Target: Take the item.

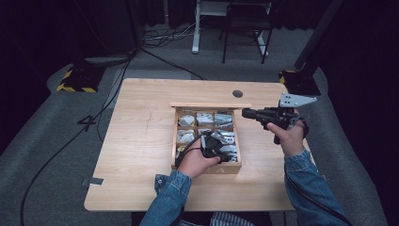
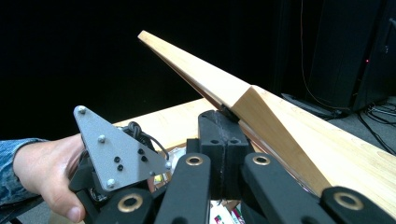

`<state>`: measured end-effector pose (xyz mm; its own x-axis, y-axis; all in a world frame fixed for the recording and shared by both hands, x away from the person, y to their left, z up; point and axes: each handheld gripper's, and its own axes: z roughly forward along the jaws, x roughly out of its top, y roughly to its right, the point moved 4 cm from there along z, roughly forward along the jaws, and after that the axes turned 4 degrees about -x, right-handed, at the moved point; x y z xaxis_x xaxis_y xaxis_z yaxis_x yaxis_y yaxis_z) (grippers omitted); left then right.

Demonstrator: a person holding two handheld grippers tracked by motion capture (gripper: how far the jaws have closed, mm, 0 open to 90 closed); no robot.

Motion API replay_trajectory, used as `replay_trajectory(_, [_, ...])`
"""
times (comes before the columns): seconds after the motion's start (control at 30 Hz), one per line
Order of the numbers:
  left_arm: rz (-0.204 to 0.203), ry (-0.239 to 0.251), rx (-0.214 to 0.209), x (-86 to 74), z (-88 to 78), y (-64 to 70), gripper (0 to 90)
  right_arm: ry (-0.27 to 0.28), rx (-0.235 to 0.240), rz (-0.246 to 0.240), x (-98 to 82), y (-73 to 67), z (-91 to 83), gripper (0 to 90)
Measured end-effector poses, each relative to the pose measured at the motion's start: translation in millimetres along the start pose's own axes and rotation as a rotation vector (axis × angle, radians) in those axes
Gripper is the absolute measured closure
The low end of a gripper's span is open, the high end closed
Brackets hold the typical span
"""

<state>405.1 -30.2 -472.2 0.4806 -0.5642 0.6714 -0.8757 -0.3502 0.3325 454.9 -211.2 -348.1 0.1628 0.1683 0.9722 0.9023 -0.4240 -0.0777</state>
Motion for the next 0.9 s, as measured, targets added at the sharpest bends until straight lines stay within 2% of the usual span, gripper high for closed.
replay_trajectory(0.43, [0.029, -0.014, -0.001, 3.4, -2.1, 2.5, 89.8, -0.001, 0.003, 0.005, -0.6, 0.2, 0.6, 90.0])
replay_trajectory(0.7, [0.049, 0.007, 0.005, 7.4, -7.6, 3.9, 89.7, -0.002, 0.004, 0.005, -0.6, 0.3, 0.6, 90.0])
replay_trajectory(0.9, [0.063, 0.03, 0.011, 13.8, -14.2, 10.2, 89.7, 0.0, 0.004, 0.005, -0.7, 0.4, 0.6, 90.0])
